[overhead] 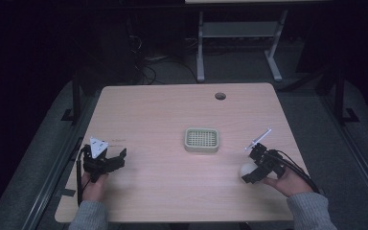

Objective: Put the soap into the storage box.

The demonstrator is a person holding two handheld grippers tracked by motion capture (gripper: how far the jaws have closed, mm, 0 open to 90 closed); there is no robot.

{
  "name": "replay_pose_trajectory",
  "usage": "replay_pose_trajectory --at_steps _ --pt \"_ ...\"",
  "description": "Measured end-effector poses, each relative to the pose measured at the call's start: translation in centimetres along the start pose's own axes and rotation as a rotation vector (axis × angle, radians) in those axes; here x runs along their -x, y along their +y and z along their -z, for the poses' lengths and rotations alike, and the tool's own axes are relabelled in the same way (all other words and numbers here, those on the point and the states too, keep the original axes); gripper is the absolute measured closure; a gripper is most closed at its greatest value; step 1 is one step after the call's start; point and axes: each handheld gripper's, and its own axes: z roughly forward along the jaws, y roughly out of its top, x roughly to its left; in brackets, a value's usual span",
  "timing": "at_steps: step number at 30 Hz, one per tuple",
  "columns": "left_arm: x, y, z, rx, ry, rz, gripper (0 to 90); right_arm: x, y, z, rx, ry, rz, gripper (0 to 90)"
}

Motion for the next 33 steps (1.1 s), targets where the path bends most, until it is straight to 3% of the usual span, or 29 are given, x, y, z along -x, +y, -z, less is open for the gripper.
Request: replay_pose_trajectory --at_steps 20,33 --pt "-0.2 0.0 0.1 0.004 0.004 0.003 14.8 0.3 0.5 -2.1 -0.066 -0.018 0.015 17.2" --pt "-0.2 0.0 0.1 0.008 0.005 -0.002 14.8 0.3 0.5 -2.3 -0.084 -0.028 0.024 21.4"
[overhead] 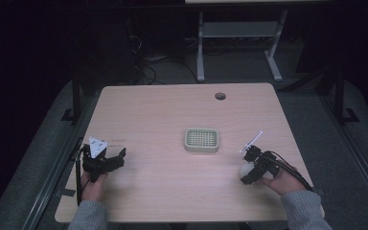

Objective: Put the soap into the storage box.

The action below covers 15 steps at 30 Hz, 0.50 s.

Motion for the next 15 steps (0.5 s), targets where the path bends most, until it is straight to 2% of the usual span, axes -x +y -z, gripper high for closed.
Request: replay_pose_trajectory --at_steps 15 --pt "-0.04 0.04 0.09 0.003 0.002 0.001 14.8 -0.11 0.04 0.12 -0.014 -0.002 0.022 22.3"
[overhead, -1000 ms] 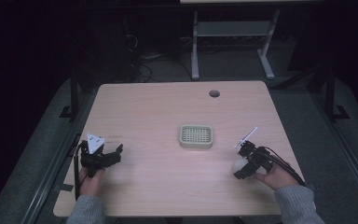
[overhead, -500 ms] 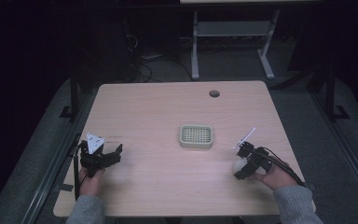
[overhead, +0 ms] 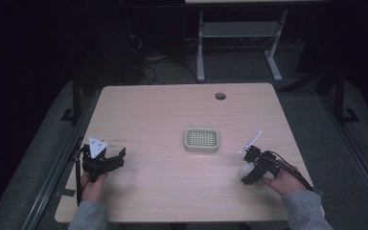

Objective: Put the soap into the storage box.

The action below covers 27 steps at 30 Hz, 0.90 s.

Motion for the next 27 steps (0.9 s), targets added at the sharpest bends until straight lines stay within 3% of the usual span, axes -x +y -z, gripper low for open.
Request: replay_pose_trajectory --at_steps 27 --pt "-0.1 0.1 0.1 0.002 0.004 0.011 14.8 0.3 0.8 2.8 0.025 0.001 0.015 22.4"
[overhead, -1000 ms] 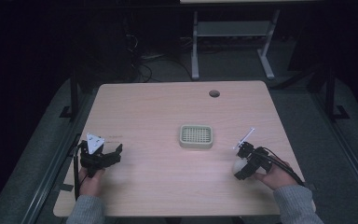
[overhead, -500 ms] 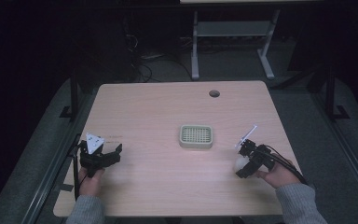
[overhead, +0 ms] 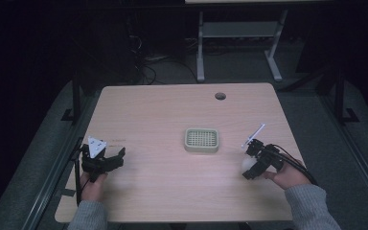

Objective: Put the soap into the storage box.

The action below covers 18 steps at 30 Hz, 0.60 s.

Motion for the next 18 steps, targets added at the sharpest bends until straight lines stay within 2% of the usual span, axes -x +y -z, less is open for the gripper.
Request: replay_pose_trajectory --at_steps 18 --pt "0.12 0.02 0.05 0.0 -0.005 -0.004 14.8 -0.02 0.85 1.0 0.015 0.012 0.007 22.4"
